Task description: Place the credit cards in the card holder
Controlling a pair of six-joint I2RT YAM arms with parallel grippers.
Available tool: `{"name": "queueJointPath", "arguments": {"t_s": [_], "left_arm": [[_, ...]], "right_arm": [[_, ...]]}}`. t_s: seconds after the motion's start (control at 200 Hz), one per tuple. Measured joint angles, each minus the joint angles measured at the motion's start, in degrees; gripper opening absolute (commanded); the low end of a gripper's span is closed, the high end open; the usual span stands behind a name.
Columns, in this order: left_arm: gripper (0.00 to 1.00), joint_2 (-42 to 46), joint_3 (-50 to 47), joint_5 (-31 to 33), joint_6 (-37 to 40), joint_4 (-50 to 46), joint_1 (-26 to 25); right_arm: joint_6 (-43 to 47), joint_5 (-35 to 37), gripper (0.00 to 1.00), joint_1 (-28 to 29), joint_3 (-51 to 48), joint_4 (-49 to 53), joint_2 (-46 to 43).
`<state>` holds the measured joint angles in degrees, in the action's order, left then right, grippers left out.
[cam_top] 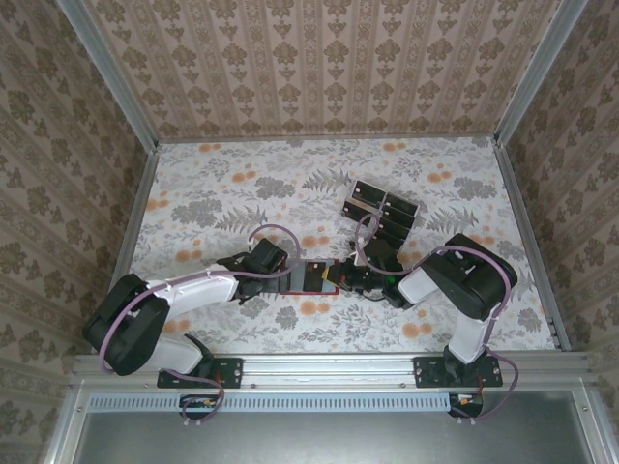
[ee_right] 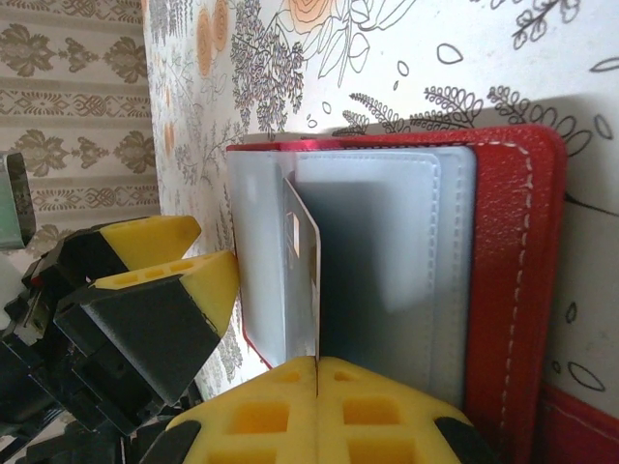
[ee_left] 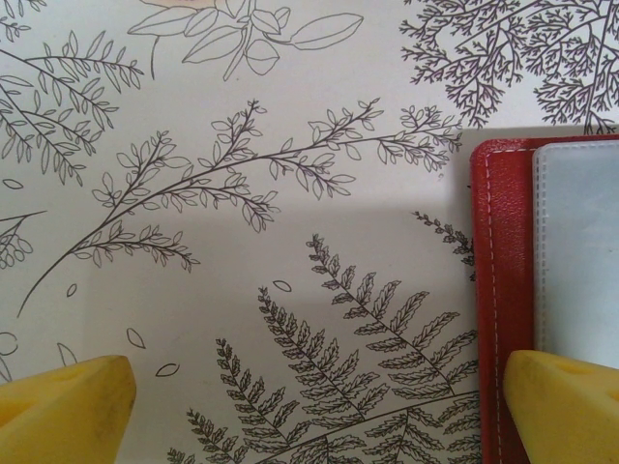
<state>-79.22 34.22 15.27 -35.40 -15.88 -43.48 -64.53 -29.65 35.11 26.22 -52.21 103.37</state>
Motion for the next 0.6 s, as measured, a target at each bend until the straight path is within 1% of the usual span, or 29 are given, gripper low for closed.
{"name": "queueJointPath", "arguments": {"t_s": [0.6], "left_arm": [[1.00,0.0,-0.1,0.0,-0.2,0.0,0.0]], "right_arm": [[-0.1,-2.6,0.00,0.0,2.7,-0.3,3.3]]}}
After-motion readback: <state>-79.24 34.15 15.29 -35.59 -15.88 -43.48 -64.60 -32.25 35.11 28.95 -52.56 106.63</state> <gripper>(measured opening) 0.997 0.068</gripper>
